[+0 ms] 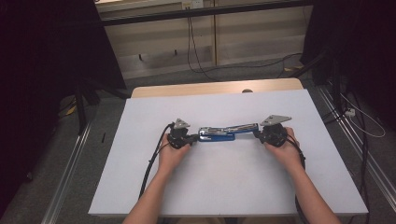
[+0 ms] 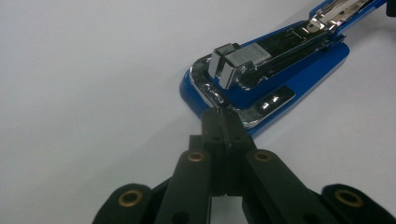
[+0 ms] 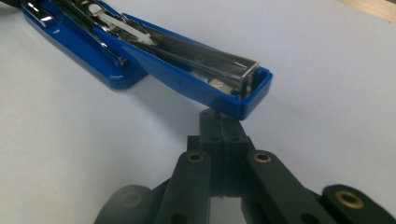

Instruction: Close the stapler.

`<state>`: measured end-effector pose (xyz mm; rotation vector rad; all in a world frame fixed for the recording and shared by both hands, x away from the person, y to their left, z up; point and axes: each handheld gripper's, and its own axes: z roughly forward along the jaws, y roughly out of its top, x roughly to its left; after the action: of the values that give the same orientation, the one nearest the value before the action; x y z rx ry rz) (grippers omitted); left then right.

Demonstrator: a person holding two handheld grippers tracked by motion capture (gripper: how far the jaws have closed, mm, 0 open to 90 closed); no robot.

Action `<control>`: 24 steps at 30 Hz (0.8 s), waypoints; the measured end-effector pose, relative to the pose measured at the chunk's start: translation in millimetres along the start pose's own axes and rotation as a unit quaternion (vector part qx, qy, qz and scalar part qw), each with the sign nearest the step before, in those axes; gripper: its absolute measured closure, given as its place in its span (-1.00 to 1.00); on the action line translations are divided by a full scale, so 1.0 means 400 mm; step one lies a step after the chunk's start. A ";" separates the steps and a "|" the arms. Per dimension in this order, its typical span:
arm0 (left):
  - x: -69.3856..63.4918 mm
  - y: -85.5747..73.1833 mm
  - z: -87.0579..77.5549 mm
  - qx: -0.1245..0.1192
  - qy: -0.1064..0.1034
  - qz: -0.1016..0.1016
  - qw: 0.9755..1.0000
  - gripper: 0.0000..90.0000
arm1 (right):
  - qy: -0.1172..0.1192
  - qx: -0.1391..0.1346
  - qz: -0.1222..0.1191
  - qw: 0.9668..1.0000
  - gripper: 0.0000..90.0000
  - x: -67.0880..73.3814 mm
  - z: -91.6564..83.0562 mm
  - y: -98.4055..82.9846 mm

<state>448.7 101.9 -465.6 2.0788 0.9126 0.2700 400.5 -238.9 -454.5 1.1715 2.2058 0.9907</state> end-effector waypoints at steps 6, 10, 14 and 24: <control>0.000 0.000 0.000 0.000 0.000 0.000 1.000 1.00 | 0.005 -0.006 -0.004 1.000 1.00 0.012 0.002 0.010; 0.001 0.000 0.001 0.002 0.001 0.001 1.000 1.00 | 0.010 -0.008 -0.005 1.000 1.00 0.018 0.005 0.013; 0.001 0.000 0.001 0.003 0.001 0.002 1.000 1.00 | 0.014 -0.005 -0.008 1.000 0.99 0.023 0.009 0.012; 0.007 0.007 -0.023 -0.014 -0.014 -0.018 1.000 0.75 | 0.028 -0.015 0.018 0.999 0.73 0.028 0.005 0.001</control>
<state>447.8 108.3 -458.1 2.0345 0.9231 0.2323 396.1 -228.7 -455.9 1.1889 2.2130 1.0801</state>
